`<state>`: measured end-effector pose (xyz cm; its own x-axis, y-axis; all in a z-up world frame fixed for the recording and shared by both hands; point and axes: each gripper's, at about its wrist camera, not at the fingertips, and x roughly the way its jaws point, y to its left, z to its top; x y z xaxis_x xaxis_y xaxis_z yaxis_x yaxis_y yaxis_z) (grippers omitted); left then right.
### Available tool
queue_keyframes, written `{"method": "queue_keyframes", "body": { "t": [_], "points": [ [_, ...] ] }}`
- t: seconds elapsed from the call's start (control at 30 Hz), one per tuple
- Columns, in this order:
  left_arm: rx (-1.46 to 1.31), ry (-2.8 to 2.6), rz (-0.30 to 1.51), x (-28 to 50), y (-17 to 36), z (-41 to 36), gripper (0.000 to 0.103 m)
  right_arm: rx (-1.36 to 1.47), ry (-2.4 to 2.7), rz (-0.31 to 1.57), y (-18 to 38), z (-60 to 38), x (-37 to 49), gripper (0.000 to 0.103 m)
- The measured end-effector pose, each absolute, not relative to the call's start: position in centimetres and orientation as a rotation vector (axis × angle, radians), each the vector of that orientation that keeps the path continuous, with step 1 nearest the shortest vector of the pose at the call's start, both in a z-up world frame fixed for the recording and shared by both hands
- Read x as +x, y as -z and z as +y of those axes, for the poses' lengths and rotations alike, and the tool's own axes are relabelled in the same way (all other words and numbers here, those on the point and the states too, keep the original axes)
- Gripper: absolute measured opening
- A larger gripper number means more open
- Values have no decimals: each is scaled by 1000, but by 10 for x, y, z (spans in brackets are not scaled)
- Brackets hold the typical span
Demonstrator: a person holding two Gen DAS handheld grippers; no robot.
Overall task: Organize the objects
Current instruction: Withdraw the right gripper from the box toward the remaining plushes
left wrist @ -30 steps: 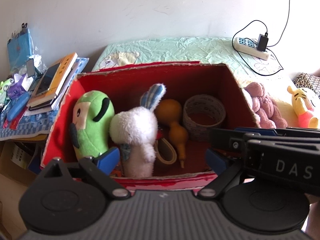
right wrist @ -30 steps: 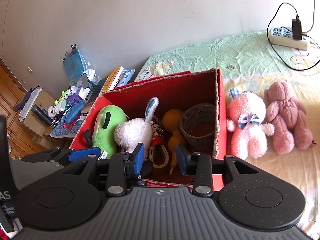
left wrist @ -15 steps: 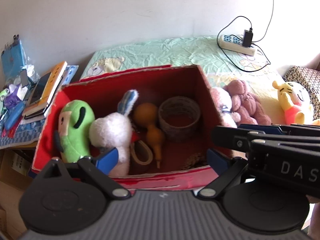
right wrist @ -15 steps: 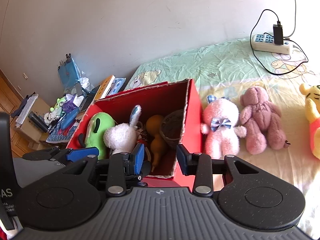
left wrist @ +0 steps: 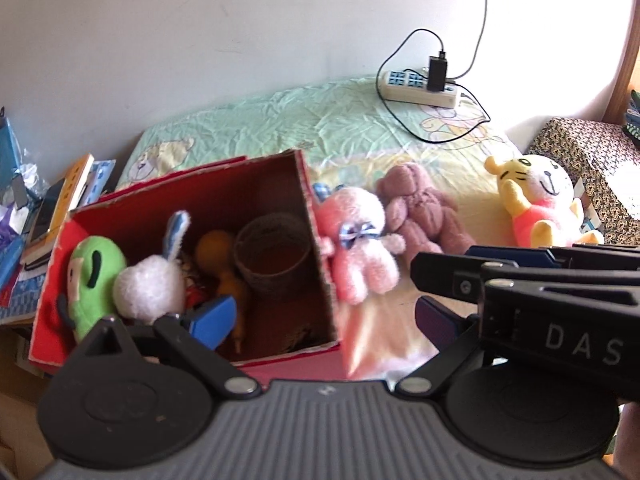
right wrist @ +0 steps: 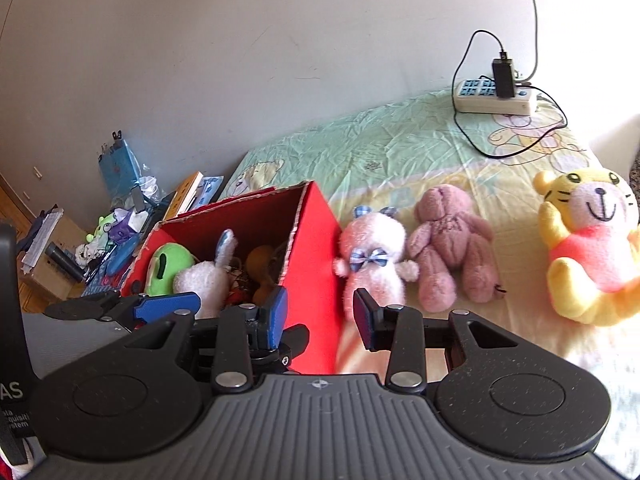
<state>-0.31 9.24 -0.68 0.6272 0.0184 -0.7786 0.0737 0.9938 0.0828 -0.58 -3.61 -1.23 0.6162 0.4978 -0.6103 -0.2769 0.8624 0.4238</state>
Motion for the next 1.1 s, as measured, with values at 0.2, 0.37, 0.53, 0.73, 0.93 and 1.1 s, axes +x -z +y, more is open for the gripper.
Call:
{"method": "queue_keyframes", "body": {
  "t": [0.2, 0.37, 0.53, 0.73, 0.93, 1.1],
  "points": [
    [132, 69, 904, 0, 11, 56, 96, 300, -438, 800, 16, -63, -6, 40],
    [139, 88, 921, 5, 19, 31, 97, 303, -419, 813, 21, -87, -3, 40],
    [142, 95, 940, 13, 29, 9, 98, 299, -393, 836, 31, -107, 2, 40],
    [141, 88, 995, 24, 46, -9, 98, 298, -371, 874, 45, -129, 9, 40],
    [169, 94, 1023, 34, 58, -29, 98, 321, -337, 910, 55, -153, 13, 40],
    [197, 110, 1049, 42, 66, -46, 98, 358, -305, 944, 65, -174, 15, 41]
  ]
}}
